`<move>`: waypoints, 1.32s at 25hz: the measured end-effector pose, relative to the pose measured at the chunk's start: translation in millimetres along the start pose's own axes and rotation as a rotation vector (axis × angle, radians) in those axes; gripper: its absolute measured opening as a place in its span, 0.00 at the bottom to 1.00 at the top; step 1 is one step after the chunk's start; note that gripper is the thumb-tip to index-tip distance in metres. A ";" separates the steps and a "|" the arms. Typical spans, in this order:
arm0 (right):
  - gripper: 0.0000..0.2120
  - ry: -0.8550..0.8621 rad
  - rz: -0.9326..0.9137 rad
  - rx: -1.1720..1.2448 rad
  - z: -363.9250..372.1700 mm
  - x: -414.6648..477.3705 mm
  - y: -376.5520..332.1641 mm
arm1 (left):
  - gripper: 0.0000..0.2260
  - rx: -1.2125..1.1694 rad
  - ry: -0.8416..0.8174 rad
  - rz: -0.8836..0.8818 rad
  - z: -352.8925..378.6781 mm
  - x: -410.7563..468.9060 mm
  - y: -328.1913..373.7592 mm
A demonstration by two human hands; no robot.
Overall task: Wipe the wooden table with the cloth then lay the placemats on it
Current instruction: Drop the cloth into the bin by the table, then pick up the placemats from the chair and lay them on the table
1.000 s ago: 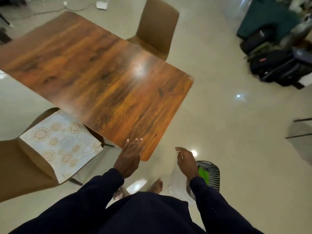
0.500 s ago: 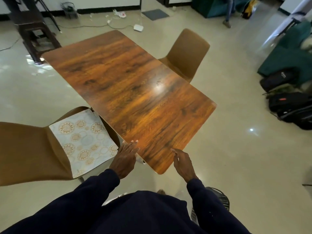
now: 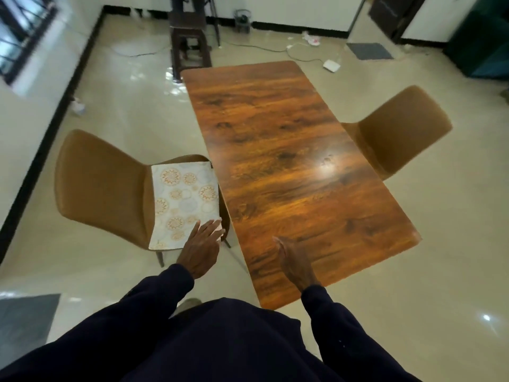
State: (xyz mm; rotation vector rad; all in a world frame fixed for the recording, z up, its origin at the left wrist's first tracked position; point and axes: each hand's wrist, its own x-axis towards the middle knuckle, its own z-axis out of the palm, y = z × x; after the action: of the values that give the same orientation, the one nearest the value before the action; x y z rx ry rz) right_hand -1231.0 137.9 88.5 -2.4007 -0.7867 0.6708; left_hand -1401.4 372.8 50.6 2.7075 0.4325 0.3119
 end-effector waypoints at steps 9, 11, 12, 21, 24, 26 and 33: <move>0.19 -0.085 -0.275 -0.161 41.2 105.5 -93.4 | 0.22 -0.024 0.012 -0.310 -27.0 -13.7 -108.0; 0.17 -0.074 -0.255 -0.150 56.3 133.3 -115.9 | 0.22 -0.036 0.007 -0.309 -32.7 -2.2 -144.4; 0.16 -0.074 -0.235 -0.135 64.1 142.9 -126.5 | 0.21 -0.047 0.004 -0.294 -35.5 4.6 -162.2; 0.18 -0.100 0.097 0.012 174.8 213.4 -177.4 | 0.17 -0.056 -0.211 -0.196 -43.9 85.5 -326.2; 0.18 -0.121 0.235 0.077 197.5 218.2 -183.6 | 0.18 -0.095 -0.344 -0.233 -40.2 112.6 -356.0; 0.18 -0.130 0.301 0.110 207.2 221.2 -187.1 | 0.18 -0.092 -0.378 -0.223 -39.5 128.8 -365.8; 0.18 -0.089 0.489 0.261 246.4 243.6 -189.8 | 0.18 -0.029 -0.395 -0.175 -12.2 188.0 -410.2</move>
State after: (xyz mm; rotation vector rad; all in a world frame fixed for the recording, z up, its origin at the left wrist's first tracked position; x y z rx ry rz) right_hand -1277.3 505.3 -49.2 -2.3387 -0.1197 1.0056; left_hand -1334.6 801.7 -73.3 2.5915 0.5343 -0.2598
